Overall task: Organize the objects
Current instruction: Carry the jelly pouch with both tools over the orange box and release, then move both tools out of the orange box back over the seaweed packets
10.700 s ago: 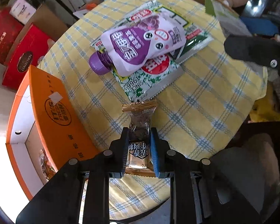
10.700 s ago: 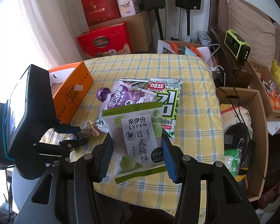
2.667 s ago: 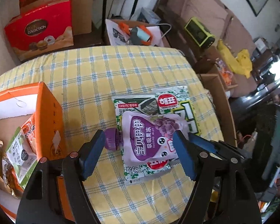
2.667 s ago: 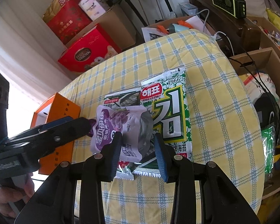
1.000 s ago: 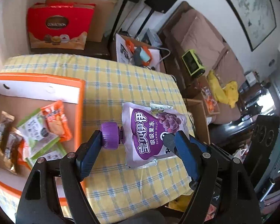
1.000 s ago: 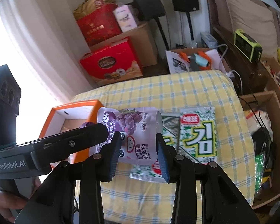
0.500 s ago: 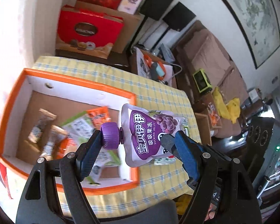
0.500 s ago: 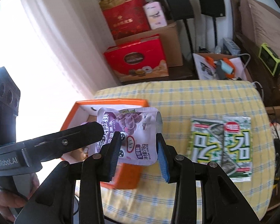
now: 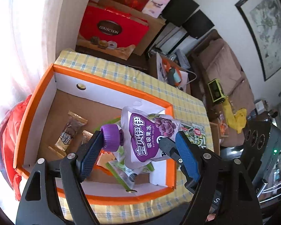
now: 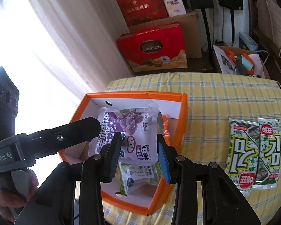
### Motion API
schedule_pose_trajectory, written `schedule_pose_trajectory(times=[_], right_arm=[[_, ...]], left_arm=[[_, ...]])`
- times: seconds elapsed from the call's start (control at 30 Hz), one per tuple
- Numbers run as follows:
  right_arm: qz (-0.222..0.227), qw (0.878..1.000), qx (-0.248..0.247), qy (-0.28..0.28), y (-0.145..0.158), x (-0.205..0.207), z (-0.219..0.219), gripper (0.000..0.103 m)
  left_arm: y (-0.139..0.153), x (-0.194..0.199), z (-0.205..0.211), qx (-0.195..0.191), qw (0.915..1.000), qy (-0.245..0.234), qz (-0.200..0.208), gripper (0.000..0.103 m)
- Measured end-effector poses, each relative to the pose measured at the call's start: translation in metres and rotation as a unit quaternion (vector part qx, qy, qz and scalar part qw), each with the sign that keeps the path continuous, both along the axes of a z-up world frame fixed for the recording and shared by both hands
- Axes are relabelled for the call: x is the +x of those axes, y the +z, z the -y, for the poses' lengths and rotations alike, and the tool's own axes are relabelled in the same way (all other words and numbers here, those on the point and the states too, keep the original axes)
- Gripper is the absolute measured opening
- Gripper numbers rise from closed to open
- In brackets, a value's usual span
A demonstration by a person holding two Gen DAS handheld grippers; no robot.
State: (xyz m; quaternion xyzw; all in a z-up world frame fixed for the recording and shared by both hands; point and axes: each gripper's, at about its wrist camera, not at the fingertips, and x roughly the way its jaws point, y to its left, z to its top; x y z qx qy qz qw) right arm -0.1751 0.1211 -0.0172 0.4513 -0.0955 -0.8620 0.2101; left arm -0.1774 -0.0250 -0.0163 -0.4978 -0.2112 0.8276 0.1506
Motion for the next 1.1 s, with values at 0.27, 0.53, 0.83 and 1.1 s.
schedule_pose_trajectory(times=[0.27, 0.53, 0.83, 1.1], right_arm=[[0.013, 1.000, 0.024, 0.006, -0.013, -0.008, -0.002, 0.042], [-0.010, 1.000, 0.017, -0.015, 0.007, 0.002, -0.028, 0.059], [-0.029, 0.998, 0.043, -0.037, 0.019, 0.020, -0.054, 0.087], [-0.031, 0.995, 0.062, -0.066, 0.022, 0.033, -0.088, 0.100]], left_arm=[[-0.028, -0.013, 0.014, -0.003, 0.9997, 0.014, 0.022, 0.076], [-0.015, -0.002, 0.012, -0.032, 0.9994, 0.008, 0.005, 0.083], [0.008, 0.015, -0.016, -0.069, 0.9971, -0.021, -0.027, 0.101], [0.010, 0.025, -0.053, -0.075, 0.9948, -0.065, -0.024, 0.103]])
